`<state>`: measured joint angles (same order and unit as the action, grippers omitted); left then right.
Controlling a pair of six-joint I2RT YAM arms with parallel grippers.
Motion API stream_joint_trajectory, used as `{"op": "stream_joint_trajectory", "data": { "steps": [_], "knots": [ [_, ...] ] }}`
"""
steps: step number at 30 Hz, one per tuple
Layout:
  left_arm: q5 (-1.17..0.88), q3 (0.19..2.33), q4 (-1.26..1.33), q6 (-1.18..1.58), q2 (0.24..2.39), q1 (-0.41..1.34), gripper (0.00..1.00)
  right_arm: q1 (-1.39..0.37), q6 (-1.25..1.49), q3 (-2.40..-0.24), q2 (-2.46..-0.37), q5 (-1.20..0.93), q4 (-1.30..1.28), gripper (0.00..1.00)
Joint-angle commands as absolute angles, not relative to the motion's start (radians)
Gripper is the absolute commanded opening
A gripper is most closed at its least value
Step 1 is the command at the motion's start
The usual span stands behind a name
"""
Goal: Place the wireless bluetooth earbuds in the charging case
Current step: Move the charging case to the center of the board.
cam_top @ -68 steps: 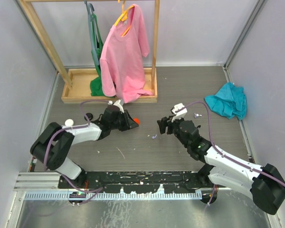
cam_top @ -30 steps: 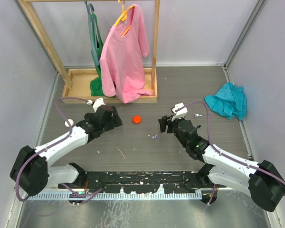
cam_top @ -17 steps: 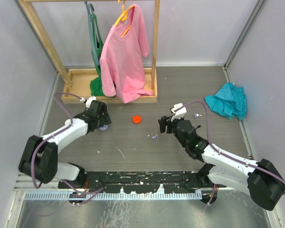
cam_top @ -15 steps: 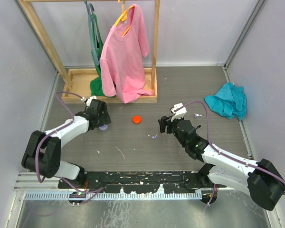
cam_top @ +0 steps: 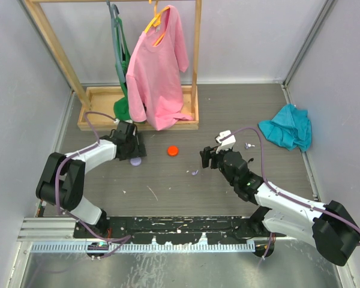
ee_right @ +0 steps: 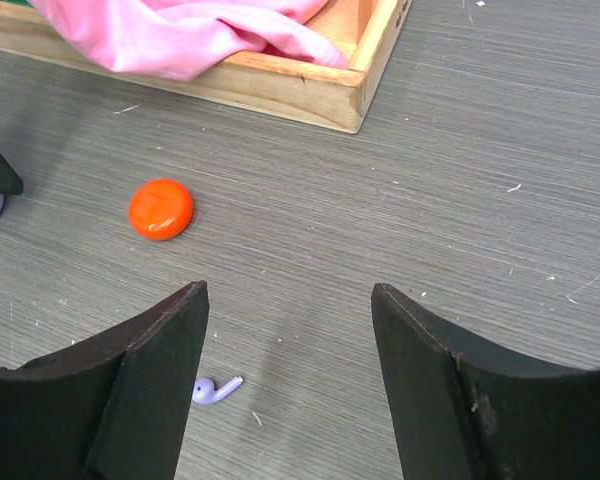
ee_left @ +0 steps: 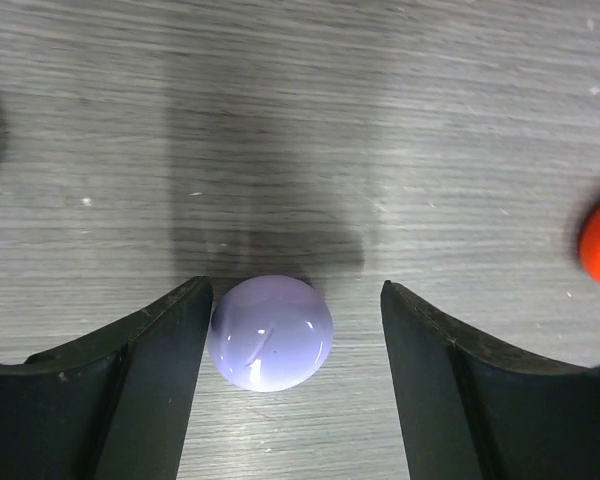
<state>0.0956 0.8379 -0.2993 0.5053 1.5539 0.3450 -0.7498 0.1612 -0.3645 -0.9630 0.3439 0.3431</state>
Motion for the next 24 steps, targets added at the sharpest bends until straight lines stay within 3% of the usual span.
{"op": "stream_joint_trajectory", "data": {
  "steps": [1,12,24],
  "knots": [
    [-0.067,0.858,-0.254,0.432,1.534,0.358,0.69,-0.750,0.171,-0.388,-0.965,0.359,0.379,0.72],
    [-0.081,0.840,-0.313,0.402,1.401,0.443,0.71,-0.749,0.169,-0.391,-0.966,0.356,0.371,0.72],
    [0.338,0.822,-0.403,0.675,1.377,0.594,0.85,-0.750,0.167,-0.394,-0.971,0.362,0.367,0.72]
  ]
}}
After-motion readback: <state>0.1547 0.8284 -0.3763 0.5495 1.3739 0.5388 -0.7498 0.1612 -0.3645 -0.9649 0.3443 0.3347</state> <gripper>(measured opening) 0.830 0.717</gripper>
